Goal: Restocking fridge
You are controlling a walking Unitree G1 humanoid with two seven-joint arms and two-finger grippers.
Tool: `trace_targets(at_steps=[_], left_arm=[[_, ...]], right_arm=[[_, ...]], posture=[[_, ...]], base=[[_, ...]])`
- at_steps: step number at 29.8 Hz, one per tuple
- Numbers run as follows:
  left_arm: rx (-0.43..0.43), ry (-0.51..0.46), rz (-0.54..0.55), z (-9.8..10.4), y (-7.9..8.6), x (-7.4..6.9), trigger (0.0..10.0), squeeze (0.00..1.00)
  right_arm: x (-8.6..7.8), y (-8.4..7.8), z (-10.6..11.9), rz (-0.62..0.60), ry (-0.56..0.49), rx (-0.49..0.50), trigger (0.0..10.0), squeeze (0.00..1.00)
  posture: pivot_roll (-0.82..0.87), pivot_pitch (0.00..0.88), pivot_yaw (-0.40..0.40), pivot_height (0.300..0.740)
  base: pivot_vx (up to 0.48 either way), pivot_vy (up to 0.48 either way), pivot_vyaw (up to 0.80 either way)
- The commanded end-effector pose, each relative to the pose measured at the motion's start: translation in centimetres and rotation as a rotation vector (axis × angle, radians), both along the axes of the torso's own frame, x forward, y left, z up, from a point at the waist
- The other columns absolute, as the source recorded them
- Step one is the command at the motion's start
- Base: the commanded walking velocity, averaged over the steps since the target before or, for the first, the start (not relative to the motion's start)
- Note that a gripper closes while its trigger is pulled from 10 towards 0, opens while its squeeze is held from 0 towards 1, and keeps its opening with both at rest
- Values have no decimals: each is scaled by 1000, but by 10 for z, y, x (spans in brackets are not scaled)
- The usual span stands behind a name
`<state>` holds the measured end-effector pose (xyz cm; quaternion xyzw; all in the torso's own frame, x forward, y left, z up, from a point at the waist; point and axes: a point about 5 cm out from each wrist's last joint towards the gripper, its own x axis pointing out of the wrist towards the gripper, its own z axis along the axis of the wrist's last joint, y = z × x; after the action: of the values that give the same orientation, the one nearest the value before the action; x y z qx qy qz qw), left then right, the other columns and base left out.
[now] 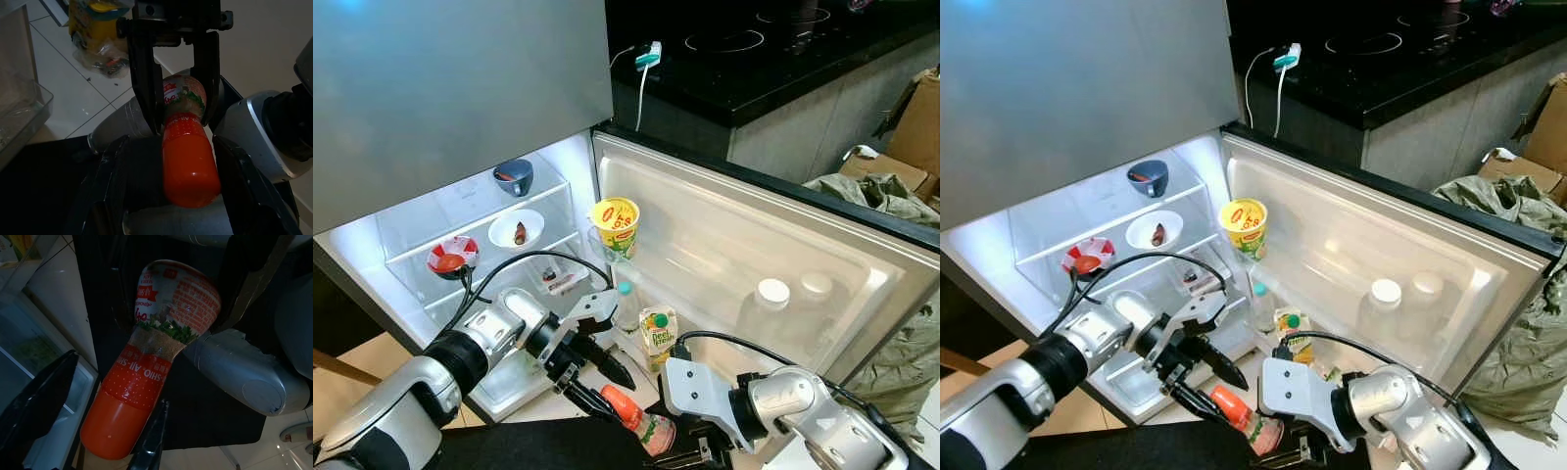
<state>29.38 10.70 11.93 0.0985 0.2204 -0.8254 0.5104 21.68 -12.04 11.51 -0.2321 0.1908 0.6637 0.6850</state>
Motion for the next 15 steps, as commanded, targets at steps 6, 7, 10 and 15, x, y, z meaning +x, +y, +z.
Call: trace_targets(at_steps=[6, 7, 10, 15], left_arm=[[0, 10, 5, -6, 0, -3, 10000, 0], [1, 10, 6, -7, 0, -3, 10000, 0], [1, 12, 5, -7, 0, -3, 10000, 0], [9, 12, -1, -9, 1, -5, 10000, 0]], right_arm=[[-4, 3, 2, 13, 9, 10, 10000, 0], [-4, 3, 2, 12, 10, 10, 10000, 0], [-4, 3, 2, 12, 10, 11, 10000, 0], [-4, 2, 2, 10, 11, 12, 10000, 0]], posture=[[-234, 79, 106, 740], [-234, 79, 106, 740], [-234, 84, 105, 740], [-234, 84, 105, 740]], base=[[0, 0, 0], [0, 0, 0], [0, 0, 0], [0, 0, 0]])
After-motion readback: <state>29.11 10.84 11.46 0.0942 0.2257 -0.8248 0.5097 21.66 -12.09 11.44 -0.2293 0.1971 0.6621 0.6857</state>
